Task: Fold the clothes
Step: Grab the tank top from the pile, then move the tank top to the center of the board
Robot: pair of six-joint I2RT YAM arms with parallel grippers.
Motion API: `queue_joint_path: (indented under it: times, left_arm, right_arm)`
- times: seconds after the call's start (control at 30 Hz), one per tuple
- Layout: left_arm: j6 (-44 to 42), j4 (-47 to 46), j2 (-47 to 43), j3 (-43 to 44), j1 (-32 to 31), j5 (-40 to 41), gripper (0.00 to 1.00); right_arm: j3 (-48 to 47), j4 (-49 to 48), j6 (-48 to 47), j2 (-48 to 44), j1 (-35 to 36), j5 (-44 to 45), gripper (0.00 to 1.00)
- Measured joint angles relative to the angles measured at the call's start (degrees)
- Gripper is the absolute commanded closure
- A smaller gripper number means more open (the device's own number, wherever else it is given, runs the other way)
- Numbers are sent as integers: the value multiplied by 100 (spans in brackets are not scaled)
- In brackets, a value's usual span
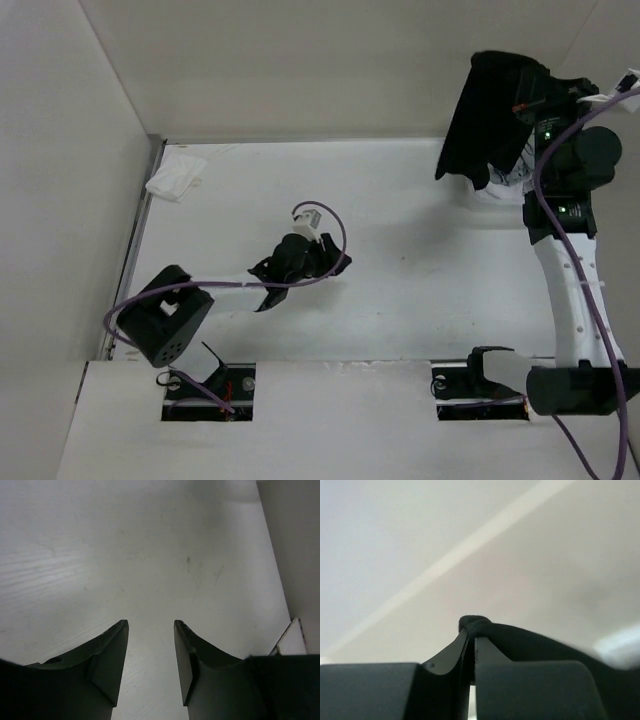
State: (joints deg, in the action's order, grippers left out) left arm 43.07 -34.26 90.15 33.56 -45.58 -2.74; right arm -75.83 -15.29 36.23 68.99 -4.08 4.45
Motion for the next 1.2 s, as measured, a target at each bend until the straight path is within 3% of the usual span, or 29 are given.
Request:
queue_joint_path:
  times: [0.07,0.17,0.3,0.33,0.37,0.4,0.43,0.53,0.7,0.73,0.8,0.87,1.0,1.2]
  left_arm:
    - [83,223,-640,-184,422,98,61]
    - [214,564,-1775,-444,977,308,60]
    - [350,1121,-3689,-898,1838,592,55]
    - [372,1279,-4054,-1021,1980,684,54]
    - [378,1399,-4216,-1095,2048,748,54]
    - [376,1497,-4339,-1187,2057,833,54]
    - [372,1593,-4354,-1239,2039,868,54]
    - [306,1832,-3991,-1285,1904,931,53]
    - [-15,2175,-2949,-1235,1333,1003,49]
    - [-103,2227,-2752,-1198,1198,1032,49]
    - [-212,2253,-2455,-1095,1043,1117,49]
    - [-358,2293,-2031,-879,839,1279,48]
    - [-579,2295,-1386,-525,629,1856,47]
    - [-820,2317,-439,151,713,2721,44]
  right_arm:
    - [-697,22,-70,-391,758,-313,93]
    - [-566,11,-238,-811,1775,-496,91]
    - [1410,-94,-343,-1580,3587,-597,85]
    - [2017,-94,-297,-1593,3934,-588,78]
    - [2806,-94,-173,-1473,4481,-581,67]
    - [3394,-7,-46,-1235,4854,-621,49]
    - [3694,33,26,-1067,5082,-638,41]
    - [4782,785,302,-739,5845,-721,35]
    - [5038,1377,730,-2098,5676,162,61]
    - [5016,1445,883,-2332,5501,476,62]
    - [4990,1611,1054,-2400,5270,817,60]
    - [4983,2022,1285,-2192,4955,1198,48]
    - [5036,2660,1506,-1661,4607,1611,37]
    - [4819,2830,1353,-833,4009,1773,37]
